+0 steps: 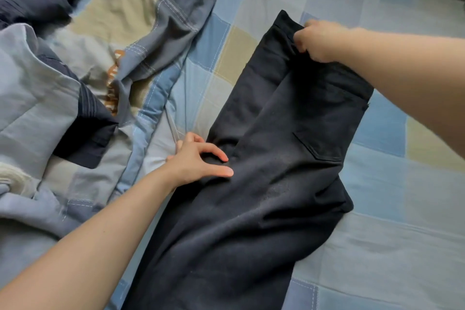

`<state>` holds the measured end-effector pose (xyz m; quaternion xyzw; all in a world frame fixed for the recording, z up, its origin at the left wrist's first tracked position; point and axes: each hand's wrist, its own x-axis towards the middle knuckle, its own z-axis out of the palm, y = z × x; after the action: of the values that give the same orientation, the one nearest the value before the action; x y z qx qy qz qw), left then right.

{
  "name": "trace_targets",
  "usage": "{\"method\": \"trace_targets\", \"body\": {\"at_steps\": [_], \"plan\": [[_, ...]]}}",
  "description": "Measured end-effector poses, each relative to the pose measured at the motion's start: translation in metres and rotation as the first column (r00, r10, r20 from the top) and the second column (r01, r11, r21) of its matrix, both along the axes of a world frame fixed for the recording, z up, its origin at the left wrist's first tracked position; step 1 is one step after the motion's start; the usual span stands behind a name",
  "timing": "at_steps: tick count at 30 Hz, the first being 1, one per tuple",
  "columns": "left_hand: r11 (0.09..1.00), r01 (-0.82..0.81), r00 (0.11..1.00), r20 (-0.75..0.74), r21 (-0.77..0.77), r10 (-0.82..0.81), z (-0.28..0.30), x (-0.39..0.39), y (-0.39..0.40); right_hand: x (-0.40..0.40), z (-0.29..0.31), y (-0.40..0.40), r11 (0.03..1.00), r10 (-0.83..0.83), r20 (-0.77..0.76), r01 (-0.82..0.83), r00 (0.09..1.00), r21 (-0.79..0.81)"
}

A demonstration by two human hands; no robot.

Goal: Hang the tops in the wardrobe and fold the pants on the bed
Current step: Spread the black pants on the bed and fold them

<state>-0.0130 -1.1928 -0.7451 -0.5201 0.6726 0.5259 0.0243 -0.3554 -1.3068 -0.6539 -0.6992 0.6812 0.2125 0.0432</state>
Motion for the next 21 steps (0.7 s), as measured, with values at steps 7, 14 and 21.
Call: {"method": "trace_targets", "body": {"at_steps": [7, 14, 21], "plan": [[1.0, 0.021, 0.998, 0.058, -0.014, -0.02, 0.002, -0.001, 0.0, -0.003, 0.013, -0.003, 0.995, 0.093, -0.206, -0.085, 0.974, 0.047], [0.997, -0.052, 0.996, -0.065, 0.064, 0.056, 0.003, 0.002, -0.008, 0.009, 0.037, -0.013, 0.982, -0.039, -0.248, -0.008, 0.968, -0.188], [0.865, -0.39, 0.913, -0.256, -0.317, 0.318, 0.013, 0.009, 0.003, 0.036, 0.051, -0.031, 0.907, -0.131, -0.039, 0.104, 0.991, -0.407]]}}
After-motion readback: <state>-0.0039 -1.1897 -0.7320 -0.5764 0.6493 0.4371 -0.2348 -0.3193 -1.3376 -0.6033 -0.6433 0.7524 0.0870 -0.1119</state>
